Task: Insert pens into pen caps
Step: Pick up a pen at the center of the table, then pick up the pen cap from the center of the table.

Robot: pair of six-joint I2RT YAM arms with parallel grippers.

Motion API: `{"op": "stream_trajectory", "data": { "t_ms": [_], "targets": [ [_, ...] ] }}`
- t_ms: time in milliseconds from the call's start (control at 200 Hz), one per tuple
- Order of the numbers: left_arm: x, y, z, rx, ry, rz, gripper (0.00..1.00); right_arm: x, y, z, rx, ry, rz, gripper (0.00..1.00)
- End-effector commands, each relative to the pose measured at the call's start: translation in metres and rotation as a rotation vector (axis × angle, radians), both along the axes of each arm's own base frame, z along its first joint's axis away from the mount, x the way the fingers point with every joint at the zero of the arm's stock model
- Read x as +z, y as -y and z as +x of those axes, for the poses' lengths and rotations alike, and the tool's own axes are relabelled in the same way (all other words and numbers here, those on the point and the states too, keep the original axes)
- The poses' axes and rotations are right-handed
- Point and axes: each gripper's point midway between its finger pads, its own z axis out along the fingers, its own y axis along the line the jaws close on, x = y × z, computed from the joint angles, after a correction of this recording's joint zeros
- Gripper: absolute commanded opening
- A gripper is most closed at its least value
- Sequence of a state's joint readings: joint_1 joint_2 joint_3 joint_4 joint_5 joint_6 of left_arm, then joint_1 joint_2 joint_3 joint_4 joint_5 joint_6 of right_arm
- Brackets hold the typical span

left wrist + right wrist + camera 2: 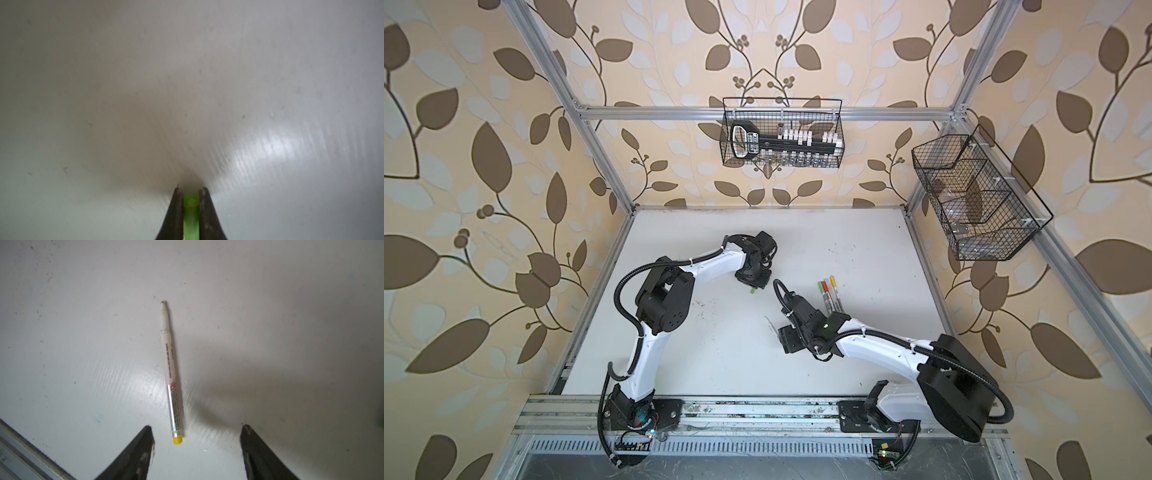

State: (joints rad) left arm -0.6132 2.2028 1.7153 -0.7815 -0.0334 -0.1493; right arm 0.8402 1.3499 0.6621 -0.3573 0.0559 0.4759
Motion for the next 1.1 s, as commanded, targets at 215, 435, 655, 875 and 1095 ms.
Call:
{"op": "stream_trajectory", "data": {
  "t_ms": [215, 435, 655, 875, 1095],
  "targets": [
    [0.042, -0.035, -0.026, 0.148, -0.053, -0.187, 0.08, -0.02, -0.03, 0.004, 0.07, -0.02, -0.073, 0.59],
    [0.059, -0.062, -0.037, 0.264, -0.047, -0.303, 0.08, -0.032, -0.033, 0.006, 0.084, -0.054, -0.127, 0.46],
    [0.074, -0.088, -0.042, 0.378, -0.033, -0.465, 0.08, -0.044, -0.045, 0.008, 0.133, -0.093, -0.14, 0.22],
    [0.082, -0.108, -0.047, 0.468, -0.015, -0.566, 0.07, -0.026, -0.075, 0.015, 0.202, -0.045, -0.058, 0.11],
    [0.084, -0.129, -0.056, 0.551, 0.009, -0.629, 0.05, 0.014, -0.128, 0.023, 0.277, 0.015, 0.136, 0.1]
  ]
}}
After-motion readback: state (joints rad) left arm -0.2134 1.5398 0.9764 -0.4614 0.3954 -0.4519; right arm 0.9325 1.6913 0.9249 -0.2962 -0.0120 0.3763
